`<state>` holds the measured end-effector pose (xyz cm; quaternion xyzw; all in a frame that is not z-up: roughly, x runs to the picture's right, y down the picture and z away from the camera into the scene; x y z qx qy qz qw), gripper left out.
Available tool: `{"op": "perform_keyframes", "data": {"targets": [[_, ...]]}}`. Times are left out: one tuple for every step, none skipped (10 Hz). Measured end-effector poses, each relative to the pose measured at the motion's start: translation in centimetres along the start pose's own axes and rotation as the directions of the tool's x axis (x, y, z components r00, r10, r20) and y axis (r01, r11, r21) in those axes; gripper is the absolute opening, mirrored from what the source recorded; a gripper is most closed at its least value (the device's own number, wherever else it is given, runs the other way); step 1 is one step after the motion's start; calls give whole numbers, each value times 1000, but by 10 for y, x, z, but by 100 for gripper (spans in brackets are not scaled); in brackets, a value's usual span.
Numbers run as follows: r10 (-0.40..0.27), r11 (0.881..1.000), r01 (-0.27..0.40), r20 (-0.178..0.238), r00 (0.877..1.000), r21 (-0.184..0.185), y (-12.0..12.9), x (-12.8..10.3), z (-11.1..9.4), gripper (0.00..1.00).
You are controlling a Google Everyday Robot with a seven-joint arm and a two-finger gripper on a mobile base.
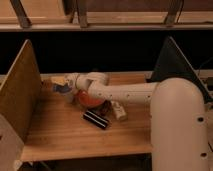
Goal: Place the white sponge in the ceramic cup
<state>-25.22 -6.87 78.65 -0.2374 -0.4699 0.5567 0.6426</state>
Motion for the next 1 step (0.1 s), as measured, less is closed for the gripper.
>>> {"op": "perform_keyframes", "data": {"targets": [[0, 1000, 0, 0, 1000, 0, 0, 0, 0, 80]]}}
